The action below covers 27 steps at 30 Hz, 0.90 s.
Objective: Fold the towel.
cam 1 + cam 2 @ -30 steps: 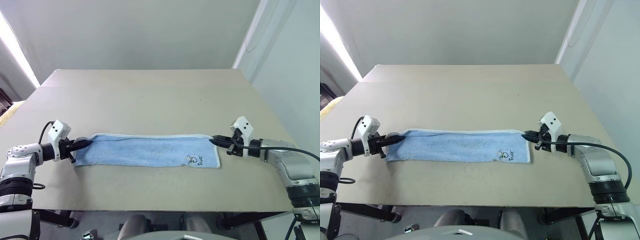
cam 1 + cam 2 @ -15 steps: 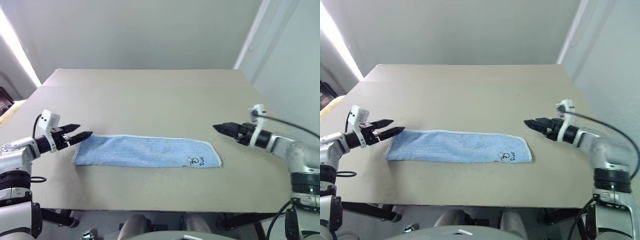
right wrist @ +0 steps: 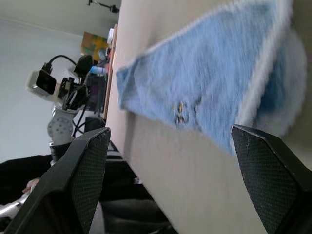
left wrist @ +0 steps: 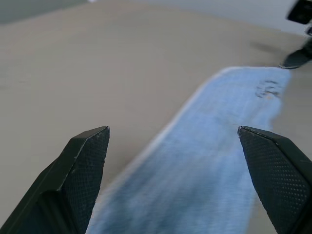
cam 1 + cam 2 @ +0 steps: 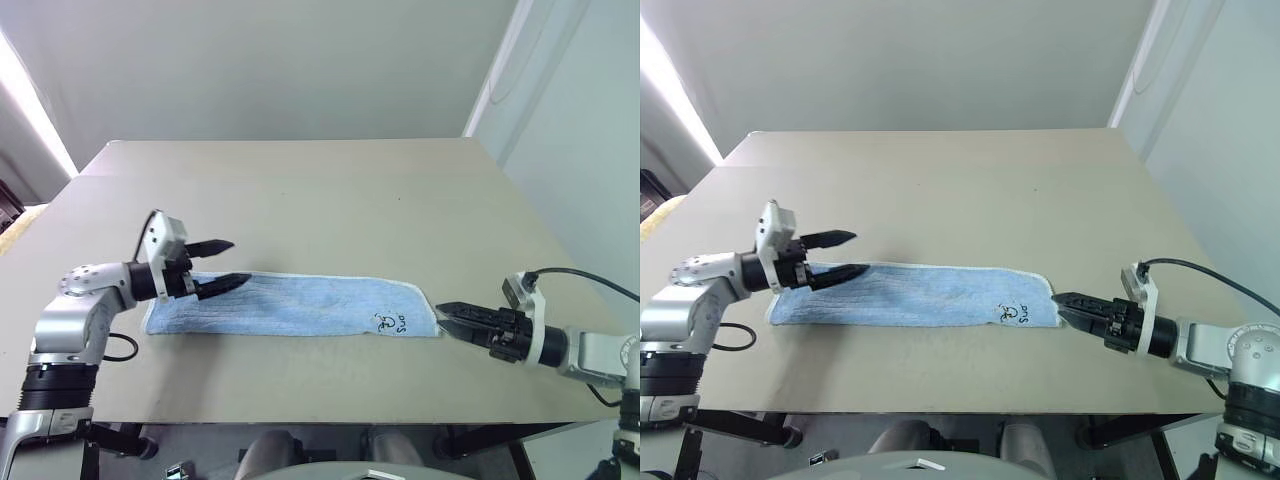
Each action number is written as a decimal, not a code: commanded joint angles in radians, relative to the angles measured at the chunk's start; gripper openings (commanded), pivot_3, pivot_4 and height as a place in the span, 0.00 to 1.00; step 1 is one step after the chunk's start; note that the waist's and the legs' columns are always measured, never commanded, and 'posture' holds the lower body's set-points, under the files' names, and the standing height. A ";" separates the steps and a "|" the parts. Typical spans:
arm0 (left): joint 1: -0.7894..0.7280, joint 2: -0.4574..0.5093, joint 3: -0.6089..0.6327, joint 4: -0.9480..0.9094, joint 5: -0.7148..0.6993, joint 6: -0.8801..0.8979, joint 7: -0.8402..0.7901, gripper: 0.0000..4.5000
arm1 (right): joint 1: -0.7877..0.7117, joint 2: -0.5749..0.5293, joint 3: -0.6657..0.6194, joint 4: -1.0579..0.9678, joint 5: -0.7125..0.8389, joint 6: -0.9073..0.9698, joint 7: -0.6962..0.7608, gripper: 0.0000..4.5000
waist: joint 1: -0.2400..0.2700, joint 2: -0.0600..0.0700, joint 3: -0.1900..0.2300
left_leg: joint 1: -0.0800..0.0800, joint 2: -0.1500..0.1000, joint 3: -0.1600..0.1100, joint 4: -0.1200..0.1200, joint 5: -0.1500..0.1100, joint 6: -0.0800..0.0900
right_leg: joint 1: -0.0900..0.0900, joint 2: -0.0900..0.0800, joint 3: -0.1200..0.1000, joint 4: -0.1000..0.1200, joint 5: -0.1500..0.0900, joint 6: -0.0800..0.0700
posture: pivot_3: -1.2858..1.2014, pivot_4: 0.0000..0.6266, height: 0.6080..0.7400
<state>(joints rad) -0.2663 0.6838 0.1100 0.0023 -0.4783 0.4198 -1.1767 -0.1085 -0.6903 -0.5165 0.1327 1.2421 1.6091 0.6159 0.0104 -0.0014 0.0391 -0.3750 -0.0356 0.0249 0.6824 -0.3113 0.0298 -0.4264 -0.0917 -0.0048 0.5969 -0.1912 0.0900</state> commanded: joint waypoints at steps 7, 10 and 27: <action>0.020 -0.037 -0.052 -0.072 -0.015 0.008 0.012 0.99 | 0.063 0.012 -0.004 -0.008 0.174 0.005 -0.151 0.92 | 0.001 -0.001 0.000 | 0.002 0.001 0.001 0.001 0.000 0.000 | 0.002 0.006 0.000 0.000 -0.001 0.002 | 0.52 0.00 0.89; 0.019 -0.041 -0.052 -0.068 -0.022 0.010 0.013 0.99 | 0.049 0.047 0.001 -0.009 0.176 0.002 -0.201 0.92 | -0.001 -0.001 0.000 | 0.002 0.001 0.001 0.002 0.000 0.001 | 0.002 0.007 0.001 0.000 -0.001 0.002 | 0.52 0.00 0.89; 0.051 -0.048 -0.031 -0.101 -0.035 0.025 0.063 1.00 | -0.196 0.258 0.012 0.144 0.014 -0.077 -0.483 0.77 | -0.032 -0.008 -0.002 | 0.005 0.009 0.004 0.002 0.000 0.000 | 0.003 0.011 0.001 -0.001 0.001 0.002 | 0.52 0.00 0.89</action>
<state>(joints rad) -0.2020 0.6262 0.0521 -0.0736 -0.4935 0.4505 -1.1177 -0.2801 -0.4391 -0.5097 0.2911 1.2872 1.5559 0.1588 -0.0211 -0.0093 0.0368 -0.3694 -0.0255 0.0291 0.6848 -0.3112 0.0299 -0.4234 -0.0797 -0.0041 0.5961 -0.1899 0.0913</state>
